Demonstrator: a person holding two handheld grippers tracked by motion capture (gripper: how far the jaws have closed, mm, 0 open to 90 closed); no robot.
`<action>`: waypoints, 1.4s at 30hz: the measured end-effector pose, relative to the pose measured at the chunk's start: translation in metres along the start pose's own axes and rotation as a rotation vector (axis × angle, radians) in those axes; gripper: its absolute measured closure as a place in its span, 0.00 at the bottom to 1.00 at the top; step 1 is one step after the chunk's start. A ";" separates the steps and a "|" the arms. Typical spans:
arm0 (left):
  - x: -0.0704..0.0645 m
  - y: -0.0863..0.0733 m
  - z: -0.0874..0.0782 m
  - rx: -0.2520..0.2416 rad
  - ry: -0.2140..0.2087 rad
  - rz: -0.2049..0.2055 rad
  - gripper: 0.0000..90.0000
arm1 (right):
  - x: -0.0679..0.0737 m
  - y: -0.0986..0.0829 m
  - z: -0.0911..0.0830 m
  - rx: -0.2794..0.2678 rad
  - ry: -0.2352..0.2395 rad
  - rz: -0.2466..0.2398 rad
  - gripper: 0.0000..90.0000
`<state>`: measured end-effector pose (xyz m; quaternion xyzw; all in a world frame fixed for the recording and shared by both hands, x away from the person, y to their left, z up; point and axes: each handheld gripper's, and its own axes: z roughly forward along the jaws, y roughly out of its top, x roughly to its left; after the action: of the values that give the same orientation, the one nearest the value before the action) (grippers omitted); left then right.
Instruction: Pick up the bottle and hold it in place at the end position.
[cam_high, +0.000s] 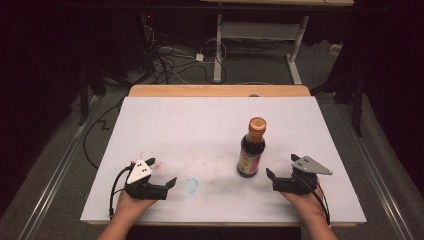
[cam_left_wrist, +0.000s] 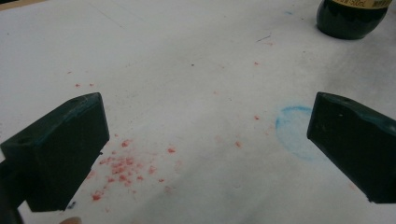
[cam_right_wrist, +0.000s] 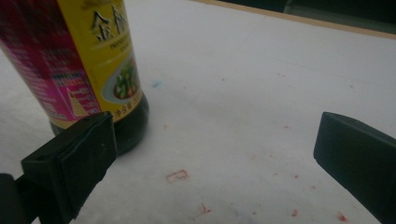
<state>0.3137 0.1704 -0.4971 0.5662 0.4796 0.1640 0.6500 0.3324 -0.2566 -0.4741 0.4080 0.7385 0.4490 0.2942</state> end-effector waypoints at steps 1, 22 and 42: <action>0.000 0.000 0.000 0.000 -0.001 -0.002 0.00 | 0.001 0.001 -0.001 -0.007 0.002 -0.002 0.00; 0.000 0.000 0.000 0.010 -0.007 -0.001 0.00 | 0.027 0.017 -0.004 -0.047 0.111 0.001 0.00; 0.001 0.000 0.000 0.009 -0.019 -0.003 0.00 | 0.045 0.030 0.015 -0.043 0.164 -0.004 0.02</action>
<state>0.3137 0.1712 -0.4970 0.5699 0.4752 0.1553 0.6521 0.3318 -0.2032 -0.4565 0.3617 0.7511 0.4962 0.2424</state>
